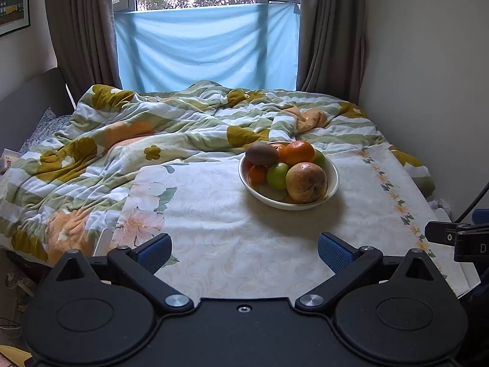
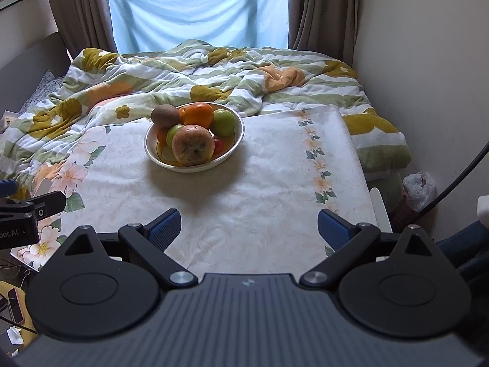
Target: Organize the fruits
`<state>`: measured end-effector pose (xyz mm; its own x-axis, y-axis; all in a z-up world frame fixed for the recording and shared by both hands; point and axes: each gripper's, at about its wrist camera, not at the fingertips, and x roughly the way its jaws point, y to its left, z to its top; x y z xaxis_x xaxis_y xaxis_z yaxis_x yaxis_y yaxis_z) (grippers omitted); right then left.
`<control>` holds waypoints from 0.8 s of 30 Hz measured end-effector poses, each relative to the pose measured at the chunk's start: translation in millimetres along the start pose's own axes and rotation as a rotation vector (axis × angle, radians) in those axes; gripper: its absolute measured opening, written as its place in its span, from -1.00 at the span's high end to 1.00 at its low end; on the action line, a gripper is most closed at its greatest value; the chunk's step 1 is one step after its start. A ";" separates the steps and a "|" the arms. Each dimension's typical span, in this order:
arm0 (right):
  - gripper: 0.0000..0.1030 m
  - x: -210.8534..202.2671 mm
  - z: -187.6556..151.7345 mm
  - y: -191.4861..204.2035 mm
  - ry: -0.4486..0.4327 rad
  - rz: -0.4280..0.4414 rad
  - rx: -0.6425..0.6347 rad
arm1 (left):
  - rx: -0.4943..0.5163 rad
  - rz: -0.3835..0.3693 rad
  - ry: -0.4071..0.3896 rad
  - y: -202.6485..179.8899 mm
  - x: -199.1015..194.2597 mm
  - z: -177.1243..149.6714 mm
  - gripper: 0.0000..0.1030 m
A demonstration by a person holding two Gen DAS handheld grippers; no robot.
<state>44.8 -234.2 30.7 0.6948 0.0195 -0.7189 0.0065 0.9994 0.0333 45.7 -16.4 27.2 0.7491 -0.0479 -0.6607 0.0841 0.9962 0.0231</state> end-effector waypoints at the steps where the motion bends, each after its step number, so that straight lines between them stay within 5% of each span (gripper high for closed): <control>1: -1.00 0.0 0.0 0.1 0.000 0.000 -0.001 | 0.000 0.000 0.000 0.0 0.0 0.0 -1.00; 24: -1.00 0.1 -0.3 0.6 0.001 -0.002 0.001 | -0.002 0.005 0.001 -2.8 1.4 1.3 -1.00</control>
<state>44.6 -233.6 30.4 0.6937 0.0180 -0.7200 0.0083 0.9994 0.0329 47.4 -19.4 27.2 0.7488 -0.0430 -0.6614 0.0790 0.9966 0.0246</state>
